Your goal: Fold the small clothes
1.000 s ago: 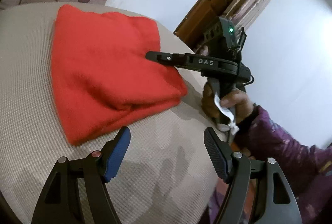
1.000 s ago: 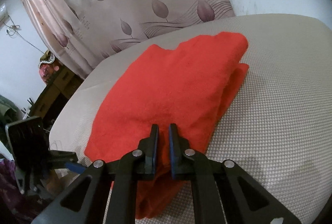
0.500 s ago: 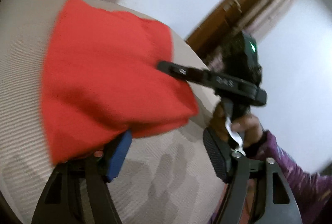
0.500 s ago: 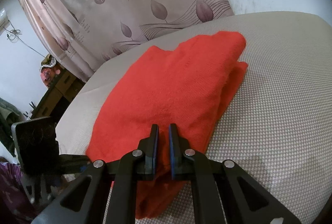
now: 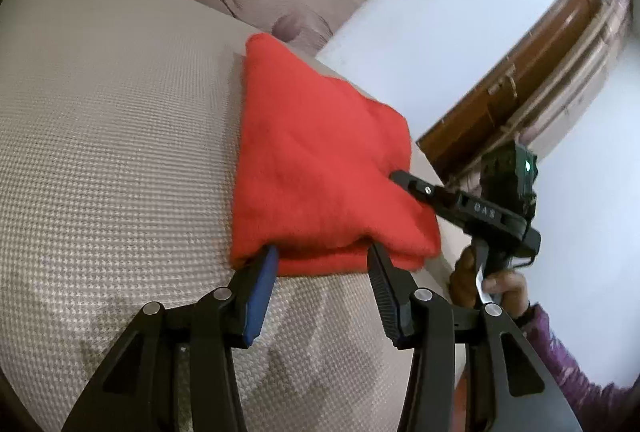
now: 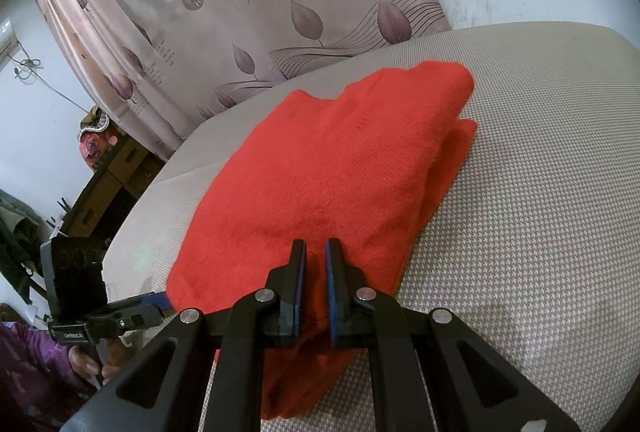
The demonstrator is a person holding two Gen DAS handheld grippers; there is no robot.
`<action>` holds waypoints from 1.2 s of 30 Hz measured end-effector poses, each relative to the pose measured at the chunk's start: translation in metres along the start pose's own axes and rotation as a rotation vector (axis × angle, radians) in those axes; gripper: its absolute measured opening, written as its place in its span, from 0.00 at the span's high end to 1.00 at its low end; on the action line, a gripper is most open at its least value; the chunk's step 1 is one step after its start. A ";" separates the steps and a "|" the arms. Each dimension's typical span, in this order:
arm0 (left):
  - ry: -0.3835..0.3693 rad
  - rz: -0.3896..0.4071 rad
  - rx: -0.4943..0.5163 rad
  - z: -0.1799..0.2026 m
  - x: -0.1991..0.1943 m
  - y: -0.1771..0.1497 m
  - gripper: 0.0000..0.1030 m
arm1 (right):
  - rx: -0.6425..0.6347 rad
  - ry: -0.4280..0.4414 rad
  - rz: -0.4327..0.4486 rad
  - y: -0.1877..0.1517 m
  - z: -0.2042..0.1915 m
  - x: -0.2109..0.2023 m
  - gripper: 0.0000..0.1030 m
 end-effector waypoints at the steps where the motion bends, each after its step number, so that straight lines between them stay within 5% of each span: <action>1: 0.009 0.012 -0.012 -0.003 -0.002 0.000 0.55 | 0.001 0.000 0.000 0.000 0.000 0.000 0.94; 5: 0.044 0.064 -0.130 -0.023 -0.010 0.000 0.72 | 0.001 0.001 -0.001 0.000 0.000 0.000 0.94; 14: 0.125 0.102 -0.192 -0.039 -0.027 0.000 0.73 | 0.008 0.011 -0.003 0.001 0.002 -0.001 0.93; 16: 0.149 0.103 -0.115 -0.030 -0.034 0.000 0.73 | 0.023 0.025 -0.008 0.002 0.005 0.000 0.92; 25: -0.020 0.056 0.281 0.050 -0.013 0.028 0.61 | -0.024 -0.007 0.016 0.000 -0.012 -0.010 0.88; 31: -0.054 -0.040 0.309 0.048 0.023 0.039 0.61 | -0.042 0.010 0.050 -0.016 -0.033 -0.032 0.84; 36: -0.064 -0.141 0.234 0.034 0.034 0.021 0.61 | -0.132 -0.037 -0.044 -0.050 -0.056 -0.027 0.84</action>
Point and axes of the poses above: each gripper's, at about its wrist camera, not at the fingertips, and x roughly the way its jaws point, z to its right, y to its top, the point moved 3 cm from there along x, roughly the way its jaws point, and after that the axes turned 1 degree about -z, right-handed, at the moved point
